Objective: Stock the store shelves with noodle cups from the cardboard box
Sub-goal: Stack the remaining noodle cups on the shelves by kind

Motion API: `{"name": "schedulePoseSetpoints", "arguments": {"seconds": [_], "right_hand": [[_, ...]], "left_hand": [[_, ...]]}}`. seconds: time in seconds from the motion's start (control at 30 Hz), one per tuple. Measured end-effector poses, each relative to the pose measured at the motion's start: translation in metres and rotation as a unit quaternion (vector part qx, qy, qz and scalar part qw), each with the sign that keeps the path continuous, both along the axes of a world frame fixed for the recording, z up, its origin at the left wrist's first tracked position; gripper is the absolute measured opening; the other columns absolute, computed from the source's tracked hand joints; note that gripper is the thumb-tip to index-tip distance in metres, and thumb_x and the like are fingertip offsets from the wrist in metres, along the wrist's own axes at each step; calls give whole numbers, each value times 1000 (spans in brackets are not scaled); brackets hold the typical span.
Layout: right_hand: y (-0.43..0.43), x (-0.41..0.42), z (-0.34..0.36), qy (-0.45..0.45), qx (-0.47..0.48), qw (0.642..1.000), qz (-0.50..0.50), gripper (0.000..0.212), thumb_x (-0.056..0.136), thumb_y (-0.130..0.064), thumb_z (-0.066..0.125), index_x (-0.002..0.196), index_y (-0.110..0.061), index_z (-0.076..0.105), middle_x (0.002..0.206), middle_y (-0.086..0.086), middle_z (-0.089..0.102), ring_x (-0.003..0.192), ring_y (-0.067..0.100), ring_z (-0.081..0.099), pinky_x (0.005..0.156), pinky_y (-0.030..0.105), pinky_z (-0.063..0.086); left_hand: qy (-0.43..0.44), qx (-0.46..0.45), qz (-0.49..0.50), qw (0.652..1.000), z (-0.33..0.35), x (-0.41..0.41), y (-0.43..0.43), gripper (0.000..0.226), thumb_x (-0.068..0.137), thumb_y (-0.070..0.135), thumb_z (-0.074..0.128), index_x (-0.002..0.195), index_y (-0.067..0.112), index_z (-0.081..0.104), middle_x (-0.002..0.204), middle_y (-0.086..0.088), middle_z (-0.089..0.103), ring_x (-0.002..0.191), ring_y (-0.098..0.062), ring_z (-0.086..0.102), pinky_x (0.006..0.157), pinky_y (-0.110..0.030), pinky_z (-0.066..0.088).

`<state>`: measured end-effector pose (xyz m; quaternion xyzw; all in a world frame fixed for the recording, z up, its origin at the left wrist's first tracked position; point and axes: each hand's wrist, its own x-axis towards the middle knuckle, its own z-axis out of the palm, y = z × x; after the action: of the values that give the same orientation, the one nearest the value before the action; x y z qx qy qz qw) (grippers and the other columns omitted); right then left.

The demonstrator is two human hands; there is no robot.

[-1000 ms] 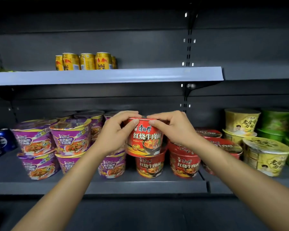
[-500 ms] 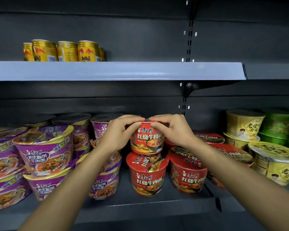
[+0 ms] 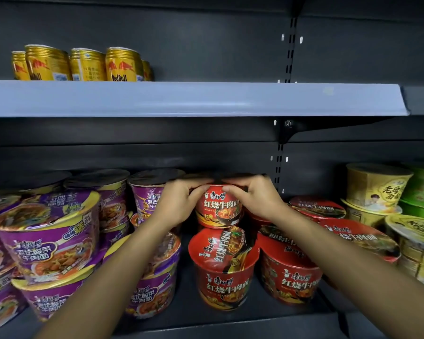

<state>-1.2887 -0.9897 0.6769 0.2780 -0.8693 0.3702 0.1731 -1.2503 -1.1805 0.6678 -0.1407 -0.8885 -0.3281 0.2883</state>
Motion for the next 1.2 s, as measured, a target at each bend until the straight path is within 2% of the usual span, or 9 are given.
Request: {"name": "schedulePoseSetpoints", "arguments": {"seconds": [0.1,0.17,0.27,0.33,0.43,0.57,0.8,1.03,1.2], "right_hand": [[-3,-9,-1,-35,24,998,-37,40,87,-42,62,99,-5,72,90,1,70,73,4,58,54,4,41],[-4,-14,-3,-42,34,997,-53,43,87,-45,60,92,-3,70,87,2,69,70,6,55,49,7,37],[-6,-15,-1,-32,42,998,-47,37,92,-39,57,114,-10,67,92,-8,57,83,5,49,53,0,35],[-8,-16,0,-29,51,998,-32,37,93,-39,55,126,-22,61,110,-6,61,97,6,52,61,-1,34],[-9,-22,-3,-15,45,999,-9,36,93,-36,56,127,-28,59,131,-5,57,120,9,51,76,0,33],[-7,-27,-4,6,32,999,4,34,92,-30,59,125,-24,61,130,-7,58,115,0,46,75,-9,29],[-5,-33,-7,11,13,1000,17,32,89,-32,63,120,-27,65,127,-9,60,118,3,51,93,12,38],[0,-38,-8,13,2,1000,4,29,88,-31,65,117,-30,67,123,-10,63,112,1,53,82,-2,35],[0,-38,-11,4,-11,1000,-5,30,88,-33,65,118,-29,66,123,-8,63,115,8,56,90,12,42]], "left_hand": [[-3,-25,26,999,0,-6,-2,30,96,25,52,125,22,62,124,-1,64,114,-14,56,70,9,29],[-9,-45,42,998,-1,-9,-3,33,98,27,49,129,25,58,126,-3,63,115,-17,56,71,3,31],[-19,-85,70,994,0,-13,-3,36,99,30,45,134,29,52,126,-5,63,113,-21,57,76,-14,35],[-21,-106,84,991,0,-16,-2,37,100,30,43,136,29,50,127,-6,62,112,-23,57,77,-16,36],[-19,-118,90,989,-2,-20,-3,38,100,30,43,137,30,49,132,-6,58,114,-25,57,87,-24,43],[-14,-130,102,986,-3,-22,1,39,100,30,41,139,29,46,125,-8,62,107,-25,60,81,-23,41],[12,-136,101,985,-3,-21,1,37,100,31,43,136,29,50,126,-5,62,108,-22,59,77,-19,38],[2,-149,100,984,-2,-22,5,38,100,33,40,138,31,46,120,-8,64,103,-24,61,75,-22,41],[2,-143,88,986,-2,-23,5,38,100,32,42,137,29,49,127,-6,61,107,-25,60,83,-26,45]]}}
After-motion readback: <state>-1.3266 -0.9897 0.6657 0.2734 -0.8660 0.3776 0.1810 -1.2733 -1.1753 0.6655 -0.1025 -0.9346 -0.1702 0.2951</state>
